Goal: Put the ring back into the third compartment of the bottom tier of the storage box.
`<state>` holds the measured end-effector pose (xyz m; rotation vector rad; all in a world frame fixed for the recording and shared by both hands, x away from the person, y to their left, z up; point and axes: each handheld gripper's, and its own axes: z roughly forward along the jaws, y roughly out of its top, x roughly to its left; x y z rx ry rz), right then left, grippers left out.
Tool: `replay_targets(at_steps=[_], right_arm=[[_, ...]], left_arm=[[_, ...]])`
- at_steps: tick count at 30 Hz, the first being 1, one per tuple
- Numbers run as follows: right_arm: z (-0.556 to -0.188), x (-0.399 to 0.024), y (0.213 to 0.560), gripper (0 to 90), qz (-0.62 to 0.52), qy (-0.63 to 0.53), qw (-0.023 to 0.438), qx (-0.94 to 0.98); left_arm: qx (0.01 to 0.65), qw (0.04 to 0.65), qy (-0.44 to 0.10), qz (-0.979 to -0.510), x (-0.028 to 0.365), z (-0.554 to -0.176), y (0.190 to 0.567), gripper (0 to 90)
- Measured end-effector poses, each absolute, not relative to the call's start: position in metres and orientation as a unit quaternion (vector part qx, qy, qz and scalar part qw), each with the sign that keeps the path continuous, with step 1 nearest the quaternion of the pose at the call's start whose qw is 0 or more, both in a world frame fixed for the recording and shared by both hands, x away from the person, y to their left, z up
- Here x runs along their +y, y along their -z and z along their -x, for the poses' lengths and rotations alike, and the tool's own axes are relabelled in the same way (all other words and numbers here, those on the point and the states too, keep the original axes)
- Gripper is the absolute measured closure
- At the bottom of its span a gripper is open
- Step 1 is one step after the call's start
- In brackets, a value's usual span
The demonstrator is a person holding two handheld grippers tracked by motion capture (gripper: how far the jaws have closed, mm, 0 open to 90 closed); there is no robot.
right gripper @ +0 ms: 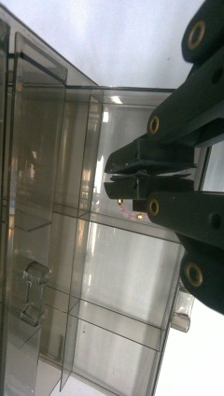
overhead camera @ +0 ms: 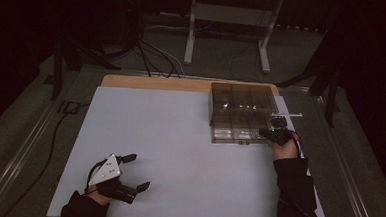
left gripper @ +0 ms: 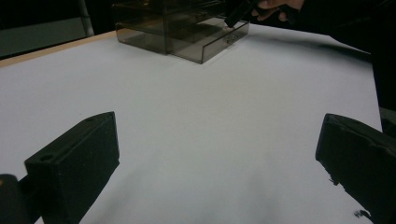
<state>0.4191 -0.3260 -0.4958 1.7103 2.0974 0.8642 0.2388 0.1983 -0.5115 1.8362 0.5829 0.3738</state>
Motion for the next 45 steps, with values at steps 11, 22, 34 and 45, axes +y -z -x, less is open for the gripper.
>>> replay_targets(at_steps=[11, 22, 34, 45], right_arm=[[-0.419, -0.328, 0.489, 71.9, -0.597, -0.318, 0.153, 0.721], [-0.413, -0.323, 0.478, 60.5, -0.580, -0.329, 0.160, 0.728], [-0.409, -0.314, 0.469, 41.9, -0.557, -0.341, 0.158, 0.741], [-0.404, -0.308, 0.457, 16.3, -0.529, -0.370, 0.155, 0.747]], left_arm=[[0.247, 0.555, -0.158, -0.778, 0.198, -0.239, 0.512, 0.6], [0.248, 0.557, -0.160, -0.776, 0.198, -0.239, 0.511, 0.6], [0.251, 0.557, -0.162, -0.775, 0.199, -0.239, 0.511, 0.6], [0.253, 0.557, -0.161, -0.774, 0.198, -0.240, 0.511, 0.6]])
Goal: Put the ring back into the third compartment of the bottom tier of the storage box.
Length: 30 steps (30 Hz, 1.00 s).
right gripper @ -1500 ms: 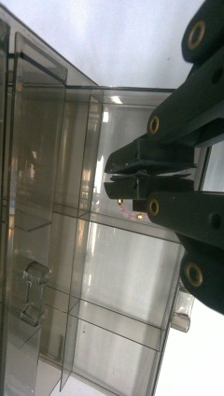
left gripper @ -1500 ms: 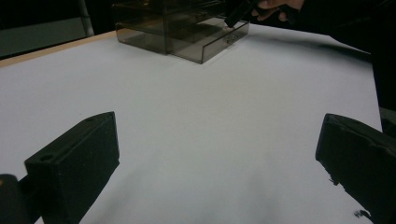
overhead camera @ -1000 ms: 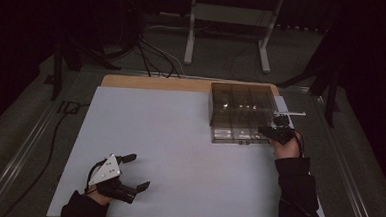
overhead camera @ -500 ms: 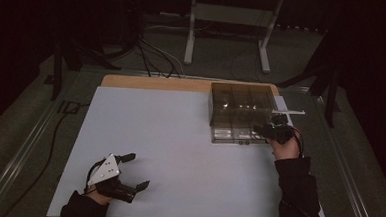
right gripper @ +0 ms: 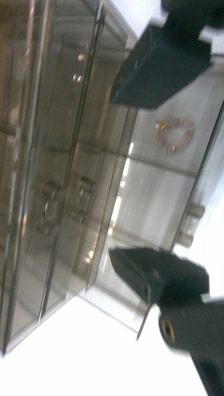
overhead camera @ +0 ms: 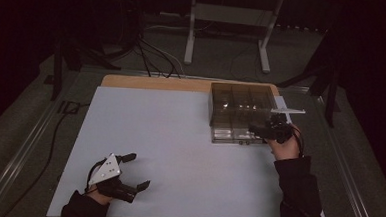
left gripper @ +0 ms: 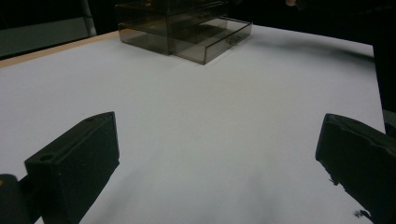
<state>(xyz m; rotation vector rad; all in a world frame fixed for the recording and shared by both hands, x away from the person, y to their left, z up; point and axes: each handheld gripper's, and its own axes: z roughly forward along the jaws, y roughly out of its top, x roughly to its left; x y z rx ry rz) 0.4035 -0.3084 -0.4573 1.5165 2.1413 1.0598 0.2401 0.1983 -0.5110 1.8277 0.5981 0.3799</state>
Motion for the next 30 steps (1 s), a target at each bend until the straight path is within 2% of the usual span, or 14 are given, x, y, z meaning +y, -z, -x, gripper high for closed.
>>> replay_targets(at_steps=[7, 10, 12, 30], right_arm=[[-0.400, -0.304, 0.450, 12.1, -0.507, -0.379, 0.156, 0.758], [-0.400, -0.299, 0.446, 1.8, -0.492, -0.382, 0.144, 0.769], [-0.399, -0.298, 0.444, 0.0, -0.489, -0.385, 0.146, 0.769], [-0.383, -0.266, 0.421, 0.0, -0.436, -0.423, 0.150, 0.780]], left_arm=[[0.255, 0.555, -0.163, -0.775, 0.198, -0.241, 0.511, 0.6], [0.257, 0.555, -0.163, -0.774, 0.198, -0.242, 0.511, 0.6], [0.258, 0.554, -0.163, -0.775, 0.198, -0.242, 0.511, 0.6], [0.255, 0.557, -0.165, -0.773, 0.202, -0.236, 0.510, 0.6]])
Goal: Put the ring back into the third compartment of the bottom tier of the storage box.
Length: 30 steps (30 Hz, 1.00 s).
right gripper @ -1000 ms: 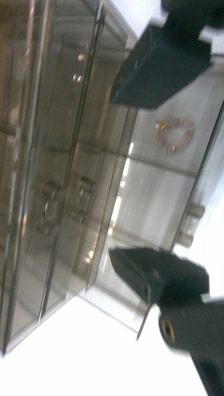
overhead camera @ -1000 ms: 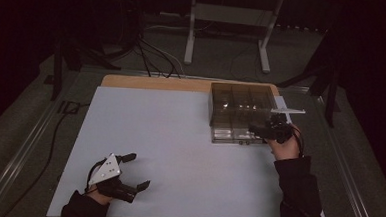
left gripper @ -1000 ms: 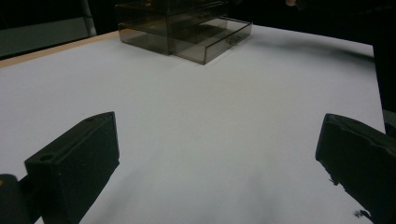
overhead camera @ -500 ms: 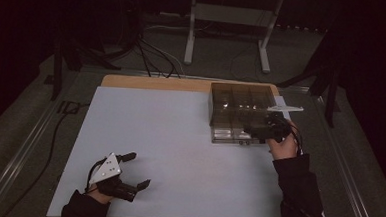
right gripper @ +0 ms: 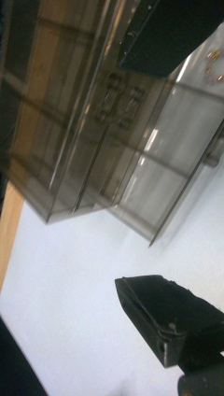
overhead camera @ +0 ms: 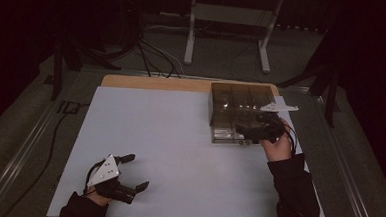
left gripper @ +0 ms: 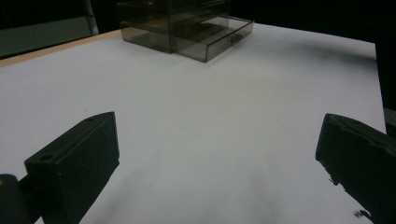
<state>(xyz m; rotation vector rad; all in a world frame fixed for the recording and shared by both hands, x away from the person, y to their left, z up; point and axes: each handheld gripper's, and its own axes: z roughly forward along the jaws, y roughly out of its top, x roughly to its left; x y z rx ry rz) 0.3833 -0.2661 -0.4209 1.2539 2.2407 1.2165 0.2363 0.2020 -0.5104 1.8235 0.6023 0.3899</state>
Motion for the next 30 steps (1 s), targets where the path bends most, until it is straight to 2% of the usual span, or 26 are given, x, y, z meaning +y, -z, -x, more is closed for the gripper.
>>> replay_targets(at_steps=[12, 25, 30], right_arm=[[-0.355, -0.247, 0.424, 0.0, -0.396, -0.450, 0.137, 0.789], [-0.328, -0.251, 0.449, 0.0, -0.348, -0.466, 0.126, 0.804], [-0.318, -0.260, 0.460, 0.0, -0.336, -0.484, 0.108, 0.801]], left_arm=[[0.255, 0.556, -0.163, -0.774, 0.201, -0.236, 0.511, 0.6], [0.251, 0.557, -0.163, -0.775, 0.200, -0.235, 0.510, 0.6], [0.252, 0.557, -0.163, -0.774, 0.201, -0.235, 0.510, 0.6]])
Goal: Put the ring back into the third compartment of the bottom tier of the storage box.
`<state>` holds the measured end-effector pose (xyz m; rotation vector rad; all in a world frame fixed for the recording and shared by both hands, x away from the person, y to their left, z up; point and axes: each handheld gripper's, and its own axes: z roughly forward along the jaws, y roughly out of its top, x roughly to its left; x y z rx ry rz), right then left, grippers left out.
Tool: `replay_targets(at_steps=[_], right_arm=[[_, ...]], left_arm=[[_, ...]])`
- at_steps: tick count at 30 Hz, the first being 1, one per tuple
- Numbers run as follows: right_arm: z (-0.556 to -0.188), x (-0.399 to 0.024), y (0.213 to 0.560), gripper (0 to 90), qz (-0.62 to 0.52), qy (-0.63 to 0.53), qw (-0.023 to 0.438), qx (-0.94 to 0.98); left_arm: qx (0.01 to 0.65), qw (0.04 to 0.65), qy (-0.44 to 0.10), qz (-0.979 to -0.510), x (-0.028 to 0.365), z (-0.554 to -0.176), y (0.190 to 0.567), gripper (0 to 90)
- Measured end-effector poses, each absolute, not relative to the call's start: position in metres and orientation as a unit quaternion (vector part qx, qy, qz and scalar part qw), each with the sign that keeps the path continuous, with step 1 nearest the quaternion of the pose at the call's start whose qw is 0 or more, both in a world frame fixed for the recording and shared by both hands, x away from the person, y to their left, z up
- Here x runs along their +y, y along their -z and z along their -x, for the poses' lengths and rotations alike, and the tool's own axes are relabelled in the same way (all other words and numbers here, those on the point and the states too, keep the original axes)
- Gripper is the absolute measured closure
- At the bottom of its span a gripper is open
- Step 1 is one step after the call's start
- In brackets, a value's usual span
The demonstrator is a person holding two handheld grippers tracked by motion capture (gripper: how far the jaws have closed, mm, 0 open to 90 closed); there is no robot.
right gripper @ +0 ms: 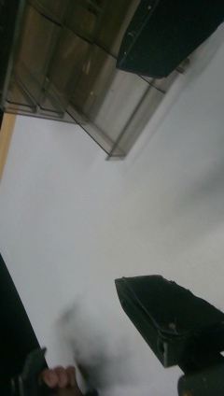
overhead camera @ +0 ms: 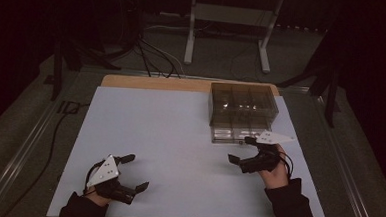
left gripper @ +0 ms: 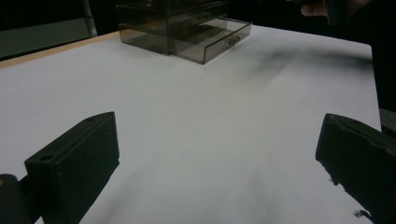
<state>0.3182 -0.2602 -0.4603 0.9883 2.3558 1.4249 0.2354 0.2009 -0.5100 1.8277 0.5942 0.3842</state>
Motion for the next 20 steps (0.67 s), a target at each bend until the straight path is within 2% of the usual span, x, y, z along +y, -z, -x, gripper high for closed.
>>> replay_targets(at_steps=[11, 20], right_arm=[[-0.292, -0.286, 0.484, 0.0, -0.337, -0.485, 0.108, 0.800], [-0.275, -0.311, 0.500, 0.0, -0.336, -0.473, 0.127, 0.805]], left_arm=[[0.251, 0.557, -0.162, -0.775, 0.201, -0.235, 0.510, 0.6], [0.250, 0.556, -0.161, -0.776, 0.200, -0.236, 0.510, 0.6]])
